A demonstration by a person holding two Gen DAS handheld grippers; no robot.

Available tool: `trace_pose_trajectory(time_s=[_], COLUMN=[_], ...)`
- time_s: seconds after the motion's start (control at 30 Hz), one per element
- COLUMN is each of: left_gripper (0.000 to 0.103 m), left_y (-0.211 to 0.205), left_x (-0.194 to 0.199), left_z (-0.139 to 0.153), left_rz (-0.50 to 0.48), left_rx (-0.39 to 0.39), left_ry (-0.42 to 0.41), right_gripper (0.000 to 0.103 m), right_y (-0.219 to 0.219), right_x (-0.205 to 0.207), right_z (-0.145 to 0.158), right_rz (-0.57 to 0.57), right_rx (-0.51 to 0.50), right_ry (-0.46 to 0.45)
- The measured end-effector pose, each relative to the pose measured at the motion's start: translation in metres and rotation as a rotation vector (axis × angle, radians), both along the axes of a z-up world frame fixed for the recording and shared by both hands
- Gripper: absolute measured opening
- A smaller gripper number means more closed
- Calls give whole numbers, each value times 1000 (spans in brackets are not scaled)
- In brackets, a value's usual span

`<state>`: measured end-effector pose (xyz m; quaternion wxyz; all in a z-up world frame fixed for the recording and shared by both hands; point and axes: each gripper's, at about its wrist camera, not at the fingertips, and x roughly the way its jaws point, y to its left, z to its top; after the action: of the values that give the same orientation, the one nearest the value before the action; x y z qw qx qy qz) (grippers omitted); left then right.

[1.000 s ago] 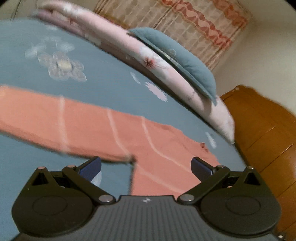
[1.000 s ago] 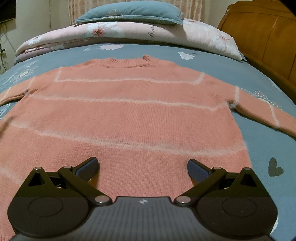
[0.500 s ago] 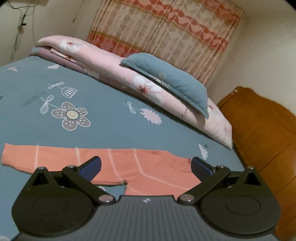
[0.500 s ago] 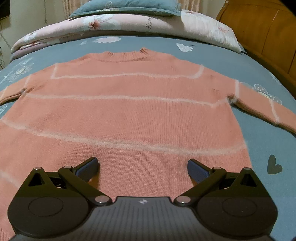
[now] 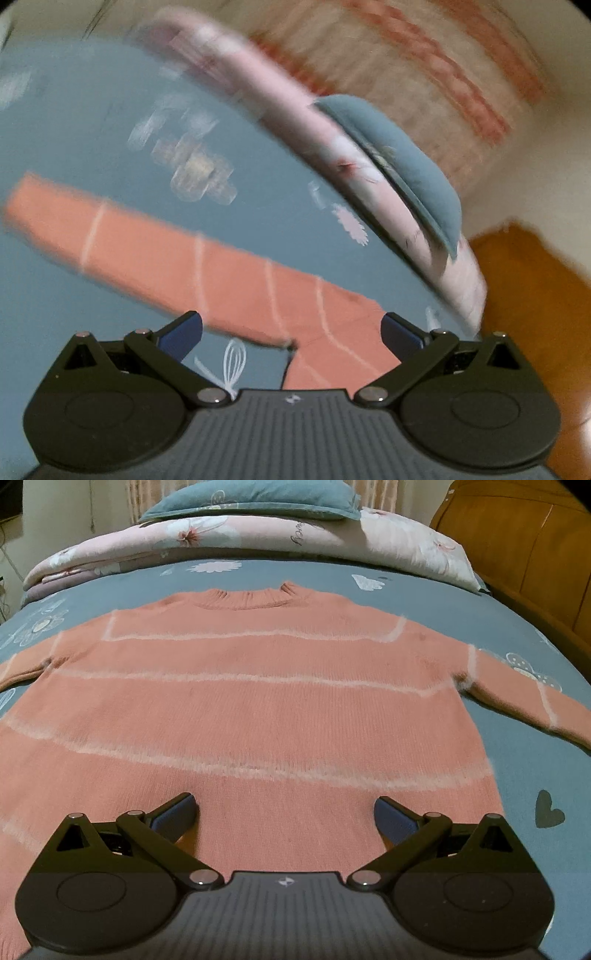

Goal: Fold clothes
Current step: 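Move the left gripper to the ribbed cuff of the sleeve nearest it, then close the left gripper on the ribbed sleeve cuff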

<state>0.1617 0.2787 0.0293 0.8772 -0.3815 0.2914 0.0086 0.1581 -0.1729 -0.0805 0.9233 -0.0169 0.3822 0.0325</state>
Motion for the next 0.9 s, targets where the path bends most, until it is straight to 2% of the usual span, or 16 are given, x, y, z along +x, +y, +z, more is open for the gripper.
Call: trace_pose_trajectory(time_s=[0.03, 0.07, 0.27, 0.37, 0.5, 0.67, 0.9], left_gripper=[100, 98, 79, 78, 78, 78, 80], left_y=[11, 20, 68, 86, 105, 120, 130], left_x=[0, -1, -7, -11, -12, -6, 12], left_z=[-15, -26, -70, -88, -114, -131, -135], left_rz=[19, 44, 191, 267, 338, 397, 396], left_rx=[-66, -93, -154, -178, -261, -344, -322], left_ry=[9, 12, 42, 61, 91, 32, 7], right_gripper=[103, 103, 103, 103, 103, 103, 103], right_y=[1, 1, 2, 3, 5, 5, 5], right_x=[1, 1, 0, 0, -1, -1, -1], right_z=[0, 0, -1, -1, -2, -2, -2], right_rz=[-1, -2, -7, -9, -14, -15, -16], right_rx=[-1, -3, -4, -6, -7, -10, -14], right_ry=[-1, -4, -25, -31, -43, -50, -52])
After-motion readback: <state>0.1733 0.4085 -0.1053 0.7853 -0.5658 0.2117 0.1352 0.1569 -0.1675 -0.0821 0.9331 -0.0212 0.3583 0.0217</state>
